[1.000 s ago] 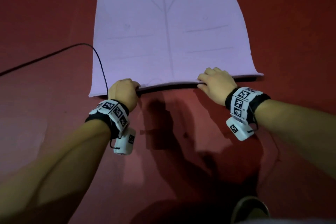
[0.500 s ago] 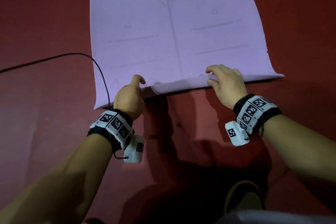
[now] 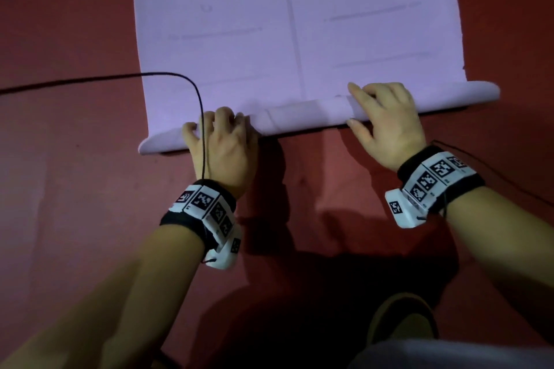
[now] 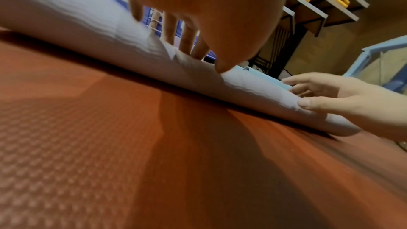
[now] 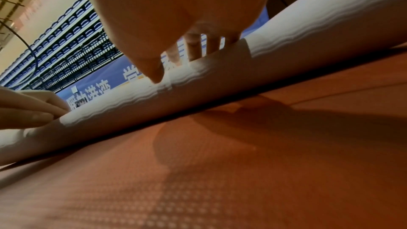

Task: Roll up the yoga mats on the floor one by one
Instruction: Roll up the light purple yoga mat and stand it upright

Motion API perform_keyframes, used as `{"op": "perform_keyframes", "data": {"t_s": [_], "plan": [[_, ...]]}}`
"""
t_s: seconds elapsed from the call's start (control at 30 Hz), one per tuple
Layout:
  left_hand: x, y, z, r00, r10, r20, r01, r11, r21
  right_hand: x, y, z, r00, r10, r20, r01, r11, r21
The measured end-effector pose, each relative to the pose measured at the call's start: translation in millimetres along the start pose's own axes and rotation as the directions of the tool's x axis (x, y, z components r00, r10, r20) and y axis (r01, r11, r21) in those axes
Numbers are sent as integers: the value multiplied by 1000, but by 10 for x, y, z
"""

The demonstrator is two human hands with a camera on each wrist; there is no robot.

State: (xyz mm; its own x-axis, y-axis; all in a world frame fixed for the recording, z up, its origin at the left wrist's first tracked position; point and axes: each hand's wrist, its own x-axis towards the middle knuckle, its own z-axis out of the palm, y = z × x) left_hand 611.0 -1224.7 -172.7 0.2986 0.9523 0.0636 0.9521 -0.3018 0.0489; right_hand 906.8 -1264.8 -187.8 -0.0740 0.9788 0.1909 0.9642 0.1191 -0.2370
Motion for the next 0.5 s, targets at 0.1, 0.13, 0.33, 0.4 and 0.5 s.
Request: {"op": "perform_keyframes", "data": {"t_s": [0.1,0.13,0.33,0.4,0.5], "plan": [[38,-4,71,999,35,32,-35,999,-1,-16,94,40,998,-40,38,38,998,59],[53,-6,92,999,43,27,-42,999,-14,-6,112,36,998,-53,23,52,998,37],[132,-10,166,998,50,-28,-50,999,15,107,56,-19,996,79,-51,-89,972,-217],[142,-8,194,997,56,-46,-54,998,45,144,73,23,996,85,-36,-90,980,-179],[169,-5,224,996,64,-65,-61,997,49,192,144,82,995,102,2,-100,985,-140]]}}
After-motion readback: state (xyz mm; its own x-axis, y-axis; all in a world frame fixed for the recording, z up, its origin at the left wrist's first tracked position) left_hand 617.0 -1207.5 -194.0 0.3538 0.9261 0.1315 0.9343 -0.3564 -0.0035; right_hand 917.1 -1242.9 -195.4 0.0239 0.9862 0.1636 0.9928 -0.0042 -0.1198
